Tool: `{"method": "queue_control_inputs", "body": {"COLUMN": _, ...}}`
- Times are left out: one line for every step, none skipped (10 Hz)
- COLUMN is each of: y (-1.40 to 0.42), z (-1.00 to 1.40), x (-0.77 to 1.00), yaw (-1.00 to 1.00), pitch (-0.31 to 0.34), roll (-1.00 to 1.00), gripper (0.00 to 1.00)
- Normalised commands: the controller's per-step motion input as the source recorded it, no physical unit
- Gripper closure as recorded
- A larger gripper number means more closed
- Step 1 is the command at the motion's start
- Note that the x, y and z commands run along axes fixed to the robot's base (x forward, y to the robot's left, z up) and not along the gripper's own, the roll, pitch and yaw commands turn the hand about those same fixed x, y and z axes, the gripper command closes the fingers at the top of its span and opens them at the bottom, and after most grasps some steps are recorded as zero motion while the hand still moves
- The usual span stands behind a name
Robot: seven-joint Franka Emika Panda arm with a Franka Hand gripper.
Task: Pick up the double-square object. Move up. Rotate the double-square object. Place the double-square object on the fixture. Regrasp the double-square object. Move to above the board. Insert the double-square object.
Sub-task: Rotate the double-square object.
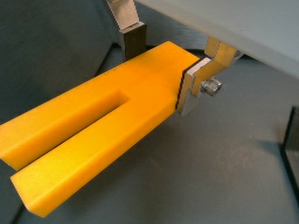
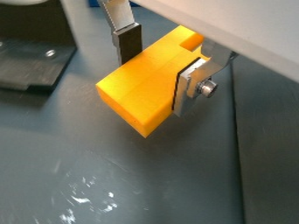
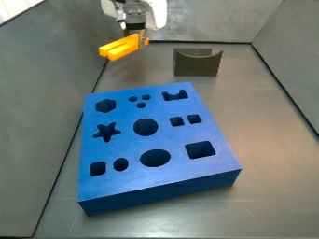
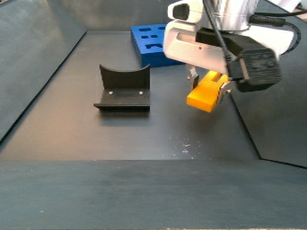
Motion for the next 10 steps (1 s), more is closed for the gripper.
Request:
{"method": "queue_control_inputs", "body": {"y": 0.02, "z": -0.01, "x": 0.0, "yaw": -1.0, "pitch": 0.001, "roll": 0.0, "gripper": 1.0}}
{"method": "queue_control_inputs", "body": {"y": 0.02, "z": -0.01, "x": 0.0, "yaw": -1.0, "pitch": 0.001, "roll": 0.0, "gripper": 1.0}}
{"method": "queue_control_inputs", "body": {"y": 0.02, "z": -0.01, "x": 0.0, "yaw": -1.0, "pitch": 0.001, "roll": 0.0, "gripper": 1.0}}
{"method": "queue_control_inputs", "body": {"y": 0.02, "z": -0.01, "x": 0.0, "yaw": -1.0, "pitch": 0.001, "roll": 0.0, "gripper": 1.0}}
{"method": "queue_control_inputs", "body": {"y": 0.02, "z": -0.01, "x": 0.0, "yaw": -1.0, "pitch": 0.001, "roll": 0.0, "gripper": 1.0}}
{"method": "queue_control_inputs", "body": {"y": 0.02, "z": -0.01, "x": 0.0, "yaw": -1.0, "pitch": 0.001, "roll": 0.0, "gripper": 1.0}}
{"method": "queue_control_inputs", "body": {"y": 0.02, "z": -0.01, "x": -0.01, "yaw": -1.0, "pitch": 0.001, "roll": 0.0, "gripper": 1.0}}
{"method": "queue_control_inputs", "body": {"y": 0.02, "z": -0.01, "x": -0.01, "yaw": -1.0, "pitch": 0.001, "roll": 0.0, "gripper": 1.0}}
{"method": "queue_control_inputs", "body": {"y": 0.02, "z": -0.01, "x": -0.01, "yaw": -1.0, "pitch": 0.001, "roll": 0.0, "gripper": 1.0}}
{"method": "queue_control_inputs", "body": {"y": 0.02, "z": -0.01, "x": -0.01, "yaw": -1.0, "pitch": 0.001, "roll": 0.0, "gripper": 1.0}}
